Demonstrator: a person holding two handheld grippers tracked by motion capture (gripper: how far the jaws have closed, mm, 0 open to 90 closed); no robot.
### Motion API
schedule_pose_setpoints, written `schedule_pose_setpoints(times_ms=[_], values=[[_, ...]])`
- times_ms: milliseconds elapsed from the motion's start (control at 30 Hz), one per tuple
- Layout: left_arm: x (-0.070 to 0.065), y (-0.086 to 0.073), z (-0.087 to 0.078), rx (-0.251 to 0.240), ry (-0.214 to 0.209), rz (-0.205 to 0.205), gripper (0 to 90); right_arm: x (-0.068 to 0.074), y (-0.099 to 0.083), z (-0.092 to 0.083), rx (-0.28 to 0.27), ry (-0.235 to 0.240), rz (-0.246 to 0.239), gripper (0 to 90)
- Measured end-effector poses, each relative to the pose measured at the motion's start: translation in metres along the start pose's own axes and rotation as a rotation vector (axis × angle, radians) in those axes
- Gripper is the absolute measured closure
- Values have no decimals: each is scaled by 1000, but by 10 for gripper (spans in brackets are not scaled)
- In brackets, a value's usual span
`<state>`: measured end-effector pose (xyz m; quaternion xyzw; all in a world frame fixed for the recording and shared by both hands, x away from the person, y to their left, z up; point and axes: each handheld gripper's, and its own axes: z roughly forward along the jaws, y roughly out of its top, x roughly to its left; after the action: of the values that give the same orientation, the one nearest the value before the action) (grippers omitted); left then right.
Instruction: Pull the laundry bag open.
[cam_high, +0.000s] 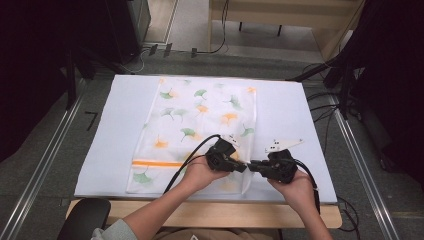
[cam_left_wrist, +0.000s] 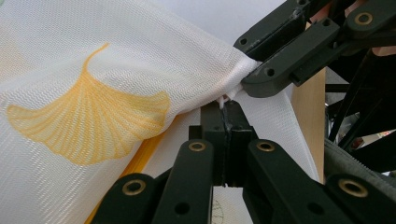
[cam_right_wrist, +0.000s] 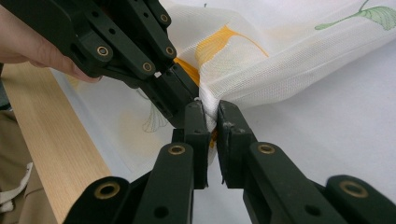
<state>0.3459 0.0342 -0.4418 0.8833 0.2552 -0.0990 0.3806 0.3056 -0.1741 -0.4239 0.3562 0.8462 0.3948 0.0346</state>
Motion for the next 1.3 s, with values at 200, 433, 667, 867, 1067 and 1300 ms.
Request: schedule_pose_setpoints(times_ms=[200, 433, 667, 867, 1067, 1300], values=[[1, -1, 0, 10, -5, 2, 900, 0, 0, 0, 10, -4, 2, 851], [5, -1, -4, 20, 6, -6, 900, -1, -1, -1, 9, -4, 3, 850], [8, -4, -6, 34, 18, -9, 900, -1, -1, -1, 10, -7, -1, 850], [17, -10, -13, 40, 22, -18, 900, -2, -1, -2, 10, -8, 7, 851], [20, -13, -14, 38, 9, -23, 900, -3, -2, -2, 15, -12, 8, 851], [21, -11, -13, 24, -4, -37, 900, -2, -1, -1, 14, -9, 9, 852]])
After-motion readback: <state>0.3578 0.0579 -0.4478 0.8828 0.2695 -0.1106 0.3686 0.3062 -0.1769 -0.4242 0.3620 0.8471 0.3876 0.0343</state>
